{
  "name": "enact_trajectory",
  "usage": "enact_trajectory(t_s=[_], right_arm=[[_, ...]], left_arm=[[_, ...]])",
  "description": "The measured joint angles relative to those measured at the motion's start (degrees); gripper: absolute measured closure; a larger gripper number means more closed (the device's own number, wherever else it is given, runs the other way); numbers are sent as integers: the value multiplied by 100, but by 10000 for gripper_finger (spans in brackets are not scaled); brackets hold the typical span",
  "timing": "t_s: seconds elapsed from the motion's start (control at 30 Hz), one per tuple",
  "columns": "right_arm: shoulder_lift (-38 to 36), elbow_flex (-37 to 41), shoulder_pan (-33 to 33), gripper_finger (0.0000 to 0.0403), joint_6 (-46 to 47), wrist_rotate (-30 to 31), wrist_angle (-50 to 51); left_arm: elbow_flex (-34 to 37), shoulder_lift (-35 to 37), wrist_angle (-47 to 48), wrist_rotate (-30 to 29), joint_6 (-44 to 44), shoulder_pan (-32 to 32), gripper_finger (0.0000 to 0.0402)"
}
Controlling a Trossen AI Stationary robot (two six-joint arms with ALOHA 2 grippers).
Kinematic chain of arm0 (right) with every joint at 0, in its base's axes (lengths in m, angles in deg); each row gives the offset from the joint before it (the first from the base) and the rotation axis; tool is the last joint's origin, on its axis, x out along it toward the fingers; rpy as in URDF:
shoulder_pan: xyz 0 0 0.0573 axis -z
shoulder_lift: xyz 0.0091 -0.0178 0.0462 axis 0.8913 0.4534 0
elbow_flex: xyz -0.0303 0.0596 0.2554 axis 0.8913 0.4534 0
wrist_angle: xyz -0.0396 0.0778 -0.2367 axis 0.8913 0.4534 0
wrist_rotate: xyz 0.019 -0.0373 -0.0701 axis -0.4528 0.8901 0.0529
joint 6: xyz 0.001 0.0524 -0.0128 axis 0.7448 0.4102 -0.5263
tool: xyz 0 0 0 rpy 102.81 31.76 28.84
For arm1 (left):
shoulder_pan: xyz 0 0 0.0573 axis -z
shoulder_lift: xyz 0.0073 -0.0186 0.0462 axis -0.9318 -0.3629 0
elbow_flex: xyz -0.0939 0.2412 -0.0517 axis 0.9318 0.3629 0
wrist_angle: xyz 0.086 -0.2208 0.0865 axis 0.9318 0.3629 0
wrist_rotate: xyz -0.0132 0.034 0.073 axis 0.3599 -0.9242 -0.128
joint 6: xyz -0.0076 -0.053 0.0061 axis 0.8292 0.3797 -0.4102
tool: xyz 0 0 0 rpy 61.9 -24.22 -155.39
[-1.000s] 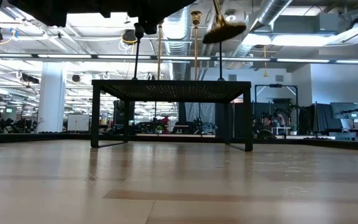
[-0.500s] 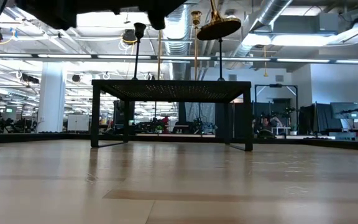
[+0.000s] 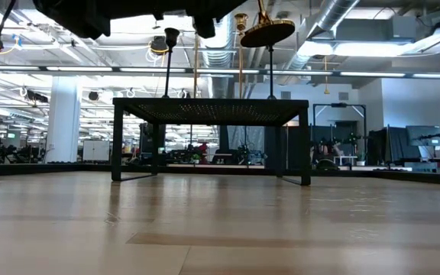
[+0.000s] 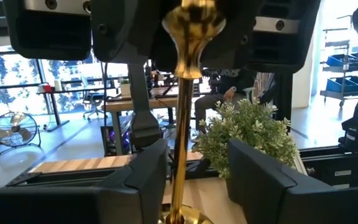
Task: Pick & Place candle stick holders
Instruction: Put the gold candle holder on the shelf
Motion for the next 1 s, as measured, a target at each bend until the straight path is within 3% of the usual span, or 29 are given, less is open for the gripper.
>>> enact_trajectory(t_s=[0.43, 0.63, 1.0], right_arm=[[0, 0, -2, 310, 15, -9, -12], [0, -2, -2, 303, 138, -7, -15], [-53, -4, -2, 237, 231, -2, 59]], left_arm=[[0, 0, -20, -42, -6, -4, 371], [0, 1, -6, -24, -9, -2, 384], [2, 4, 122, 3, 23, 0, 386]])
